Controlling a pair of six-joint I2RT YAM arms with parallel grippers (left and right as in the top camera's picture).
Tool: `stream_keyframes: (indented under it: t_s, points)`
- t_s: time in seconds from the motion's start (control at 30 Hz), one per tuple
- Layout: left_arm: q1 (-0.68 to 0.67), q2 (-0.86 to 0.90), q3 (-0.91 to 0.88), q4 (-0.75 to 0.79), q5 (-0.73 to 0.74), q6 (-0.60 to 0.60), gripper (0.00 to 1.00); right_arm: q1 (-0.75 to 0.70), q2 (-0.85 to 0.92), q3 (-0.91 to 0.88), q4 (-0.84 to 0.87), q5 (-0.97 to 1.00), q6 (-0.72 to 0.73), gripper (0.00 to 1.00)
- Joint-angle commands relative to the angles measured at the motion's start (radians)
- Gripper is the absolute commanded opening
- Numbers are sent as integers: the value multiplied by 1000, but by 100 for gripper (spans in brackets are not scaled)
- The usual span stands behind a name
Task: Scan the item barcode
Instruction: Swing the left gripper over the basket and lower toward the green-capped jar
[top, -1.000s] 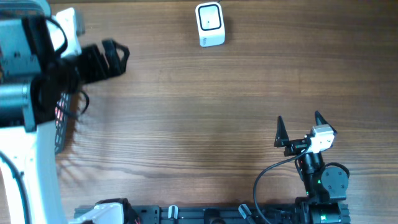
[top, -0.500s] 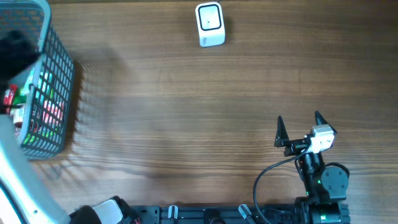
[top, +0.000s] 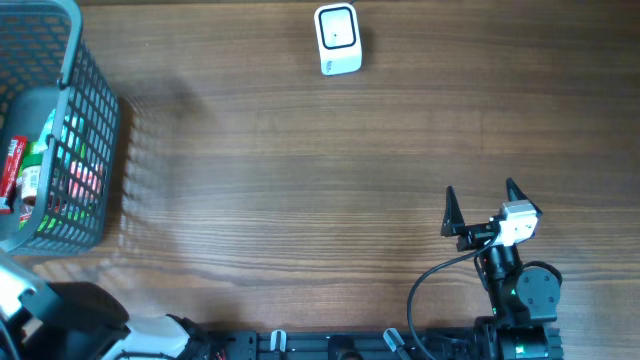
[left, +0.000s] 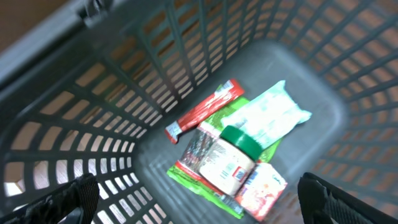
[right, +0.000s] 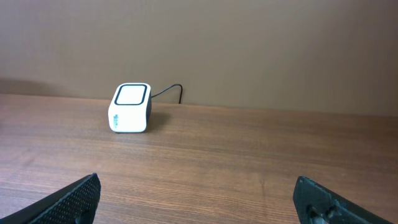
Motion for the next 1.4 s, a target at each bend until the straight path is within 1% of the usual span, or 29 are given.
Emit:
stream_keyframes:
  t_s: [0.0,0.07,0.33,0.7,1.0,1.17,1.23,1.33,1.37]
  points:
    - [6,42,-5,-5,74,137,100,-4,0,-1,6,-15,-11,100]
    - [6,66,-17,-6,100,177,100,-4,0,-1,5,-15,-12,100]
    - [6,172,-55,-24,103,252,100,-4,0,-1,5,-15,-11,100]
    - [5,323,-137,-3,129,252,100,-4,0,-1,6,-15,-11,100]
    - [3,378,-166,48,141,252,100,-4,0,-1,5,-15,-12,100]
    - [3,378,-175,85,234,252,100,-4,0,-1,6,-15,-11,100]
    - [3,378,-176,105,234,253,99,-4,0,-1,6,-15,-12,100]
    - [3,381,-177,118,234,256,93,-4,0,-1,5,-15,-11,100]
    - [3,384,-177,122,234,256,90,-4,0,-1,6,-15,-11,100]
